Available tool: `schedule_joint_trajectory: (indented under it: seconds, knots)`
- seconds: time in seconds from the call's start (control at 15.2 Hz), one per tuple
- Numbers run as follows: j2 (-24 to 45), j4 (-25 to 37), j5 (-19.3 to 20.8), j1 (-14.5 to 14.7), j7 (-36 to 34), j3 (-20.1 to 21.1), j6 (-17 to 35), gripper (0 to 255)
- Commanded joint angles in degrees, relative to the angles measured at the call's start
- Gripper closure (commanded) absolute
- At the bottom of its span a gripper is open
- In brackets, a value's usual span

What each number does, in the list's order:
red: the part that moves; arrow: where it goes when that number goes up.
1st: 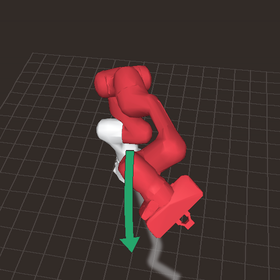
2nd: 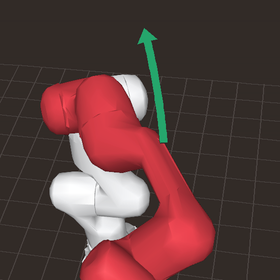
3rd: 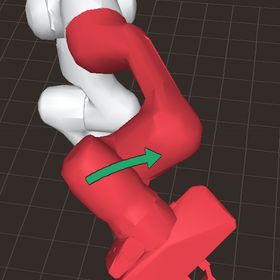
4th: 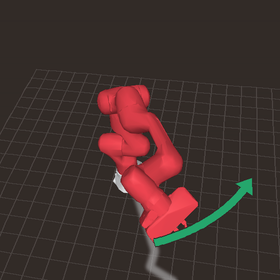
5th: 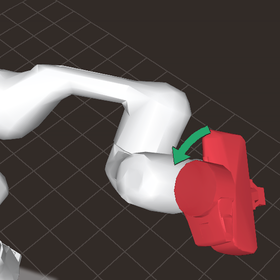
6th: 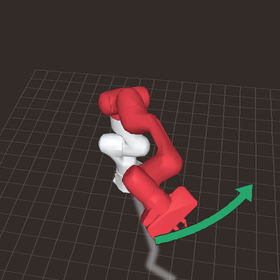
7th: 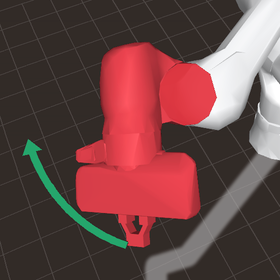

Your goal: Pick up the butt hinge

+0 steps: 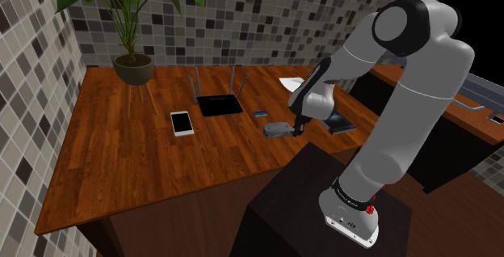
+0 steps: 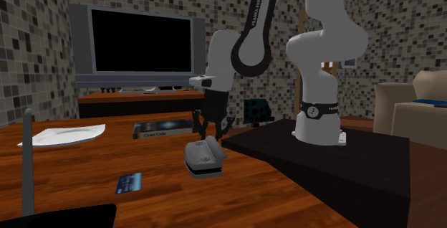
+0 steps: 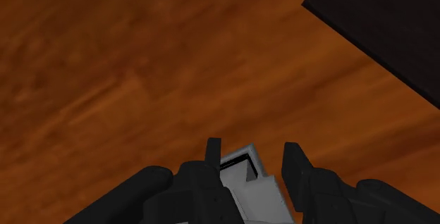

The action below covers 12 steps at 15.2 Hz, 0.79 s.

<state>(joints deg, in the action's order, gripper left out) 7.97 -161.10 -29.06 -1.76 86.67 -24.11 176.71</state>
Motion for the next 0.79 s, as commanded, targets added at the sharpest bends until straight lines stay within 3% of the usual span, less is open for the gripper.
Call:
schedule_joint_trajectory:
  seconds: [0.0, 0.13, 0.2, 0.33, 0.53, 0.73]
  knots:
    - [-2.62, -1.21, 8.89, 7.01, -6.68, -8.98, -1.47, 255]
    - [-5.54, -2.04, 21.36, 13.32, -15.83, -18.34, -3.04, 255]
    - [-7.20, -2.25, 28.64, 15.04, -21.07, -21.90, -4.02, 255]
    - [-10.57, -2.21, 40.67, 14.68, -29.64, -24.51, -6.48, 255]
    - [-14.93, -1.95, 48.98, 9.58, -35.41, -21.33, -10.50, 255]
    - [-16.46, -1.84, 50.62, 8.05, -36.52, -20.12, -12.03, 255]
